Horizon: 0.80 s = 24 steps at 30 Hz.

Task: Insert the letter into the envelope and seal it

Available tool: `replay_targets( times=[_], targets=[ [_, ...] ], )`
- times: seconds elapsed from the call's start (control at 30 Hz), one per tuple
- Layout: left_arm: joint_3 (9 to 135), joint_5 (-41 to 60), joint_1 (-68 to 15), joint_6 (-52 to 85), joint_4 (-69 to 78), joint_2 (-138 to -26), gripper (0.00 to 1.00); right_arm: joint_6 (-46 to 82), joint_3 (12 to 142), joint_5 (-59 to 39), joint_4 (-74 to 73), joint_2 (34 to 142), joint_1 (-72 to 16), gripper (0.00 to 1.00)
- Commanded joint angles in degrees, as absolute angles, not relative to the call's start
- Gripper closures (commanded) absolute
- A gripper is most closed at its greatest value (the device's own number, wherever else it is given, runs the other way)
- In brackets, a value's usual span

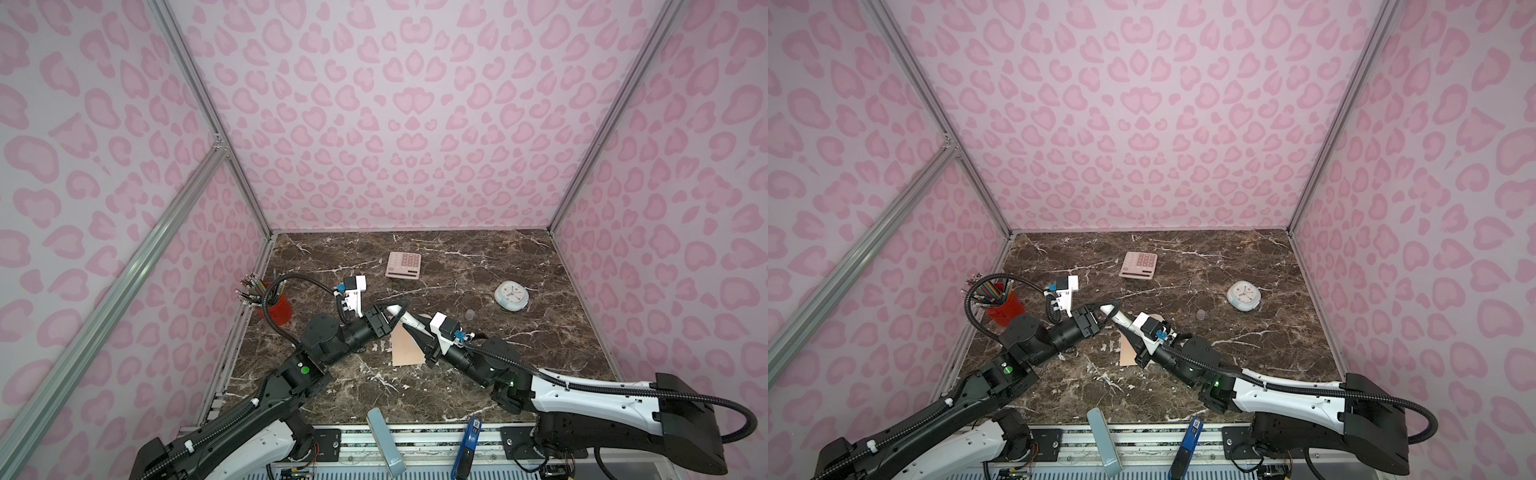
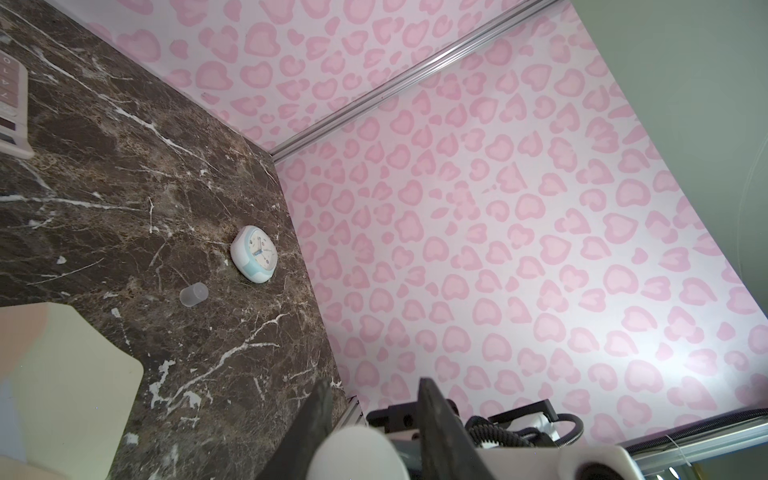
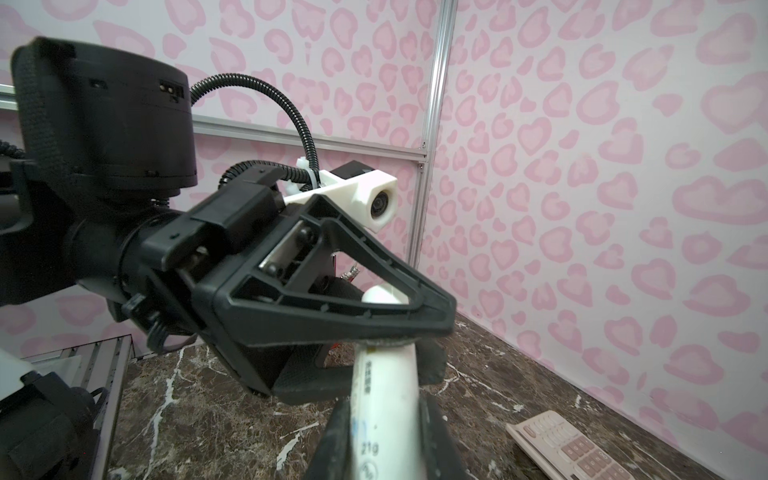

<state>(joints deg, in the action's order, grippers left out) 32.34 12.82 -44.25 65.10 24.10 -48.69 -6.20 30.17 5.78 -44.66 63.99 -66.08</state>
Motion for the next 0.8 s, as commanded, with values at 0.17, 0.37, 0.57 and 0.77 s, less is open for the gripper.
replay_targets(
  times=[0.17,0.37,0.57,0.77],
  targets=[
    [31.49,13.84,-44.25,65.57,28.94,-48.20,0.73,-5.69,29.00,4.74,-46.81,64.94,-65.57,0.78],
    [31.28,14.06,-44.25,65.90,30.02,-48.69,0.74,-5.70,28.96,4.23,-48.68,66.13,-65.41,0.68],
    [30.82,14.49,-44.25,66.49,31.42,-49.52,0.75,-5.80,28.97,4.52,-50.07,67.18,-65.04,0.61],
    [30.34,14.50,-44.27,66.60,31.66,-49.87,0.75,-5.80,28.99,4.36,-51.41,67.32,-64.66,0.60]
  ],
)
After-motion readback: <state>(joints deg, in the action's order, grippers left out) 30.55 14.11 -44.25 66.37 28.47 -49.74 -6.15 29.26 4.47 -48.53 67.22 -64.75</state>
